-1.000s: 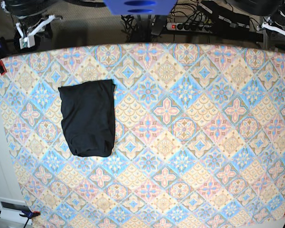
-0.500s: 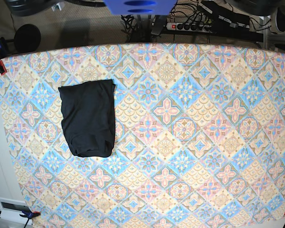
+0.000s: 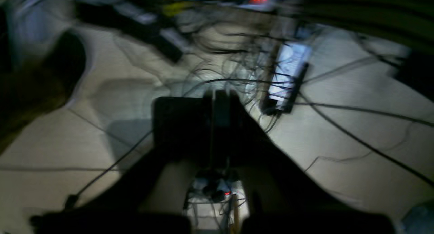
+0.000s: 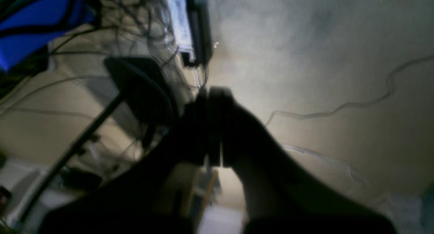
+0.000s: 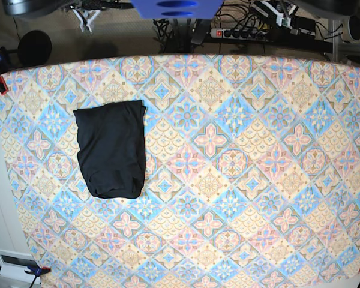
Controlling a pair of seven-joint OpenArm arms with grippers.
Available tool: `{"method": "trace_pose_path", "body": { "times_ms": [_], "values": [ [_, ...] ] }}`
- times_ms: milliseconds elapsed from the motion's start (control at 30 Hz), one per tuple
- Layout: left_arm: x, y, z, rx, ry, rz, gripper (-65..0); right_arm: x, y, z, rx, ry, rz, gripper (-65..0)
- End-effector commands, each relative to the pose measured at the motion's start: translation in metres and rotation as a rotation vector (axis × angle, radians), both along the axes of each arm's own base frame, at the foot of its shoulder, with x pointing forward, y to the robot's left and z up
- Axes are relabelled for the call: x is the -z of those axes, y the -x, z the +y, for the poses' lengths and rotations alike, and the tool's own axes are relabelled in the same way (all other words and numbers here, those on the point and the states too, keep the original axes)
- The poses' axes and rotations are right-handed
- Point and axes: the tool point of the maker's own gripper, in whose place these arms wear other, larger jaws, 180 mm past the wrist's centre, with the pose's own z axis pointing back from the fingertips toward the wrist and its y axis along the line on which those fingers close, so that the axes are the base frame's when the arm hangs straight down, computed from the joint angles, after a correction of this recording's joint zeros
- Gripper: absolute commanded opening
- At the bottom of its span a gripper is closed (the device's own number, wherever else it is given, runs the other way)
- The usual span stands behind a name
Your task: Layout the t-shirt on the table in an organized manner, then fold the t-shirt properly
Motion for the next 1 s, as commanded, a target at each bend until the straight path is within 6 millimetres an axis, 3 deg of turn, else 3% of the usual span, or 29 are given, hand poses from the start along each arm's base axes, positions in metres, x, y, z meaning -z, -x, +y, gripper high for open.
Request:
{"method": "trace_pose_path", "body": {
  "times_ms": [0, 100, 267, 500, 700, 800, 967],
  "values": [
    [0.002, 0.001, 0.005, 0.017, -0.023, -0.003, -65.0, 0.002, 0.006, -0.005, 0.013, 0.002, 0.008, -65.0],
    [0.012, -0.012, -0.002, 0.06, -0.023, -0.015, -65.0, 0.013, 0.0, 0.003, 0.058, -0.022, -0.006, -65.0],
    [0.023, -0.035, -0.039, 0.128, 0.021, -0.077, -65.0, 0.024, -0.006, 0.01, 0.119, -0.033, -0.025, -65.0],
    [0.034, -0.056, -0.083, 0.211, 0.079, -0.086, -65.0, 0.041, -0.015, -0.012, 0.229, 0.127, -0.031, -65.0],
    [0.035, -0.078, -0.103, 0.206, 0.103, -0.125, -64.9, 0.052, -0.022, -0.007, 0.151, 0.201, 0.014, -65.0],
    [0.035, -0.087, -0.108, 0.205, 0.109, -0.139, -64.9, 0.054, -0.031, -0.019, 0.091, 0.303, 0.023, -65.0],
    [0.034, -0.097, -0.12, 0.193, 0.126, -0.157, -64.9, 0.052, -0.027, -0.036, 0.08, 0.414, 0.042, -65.0]
  ]
}}
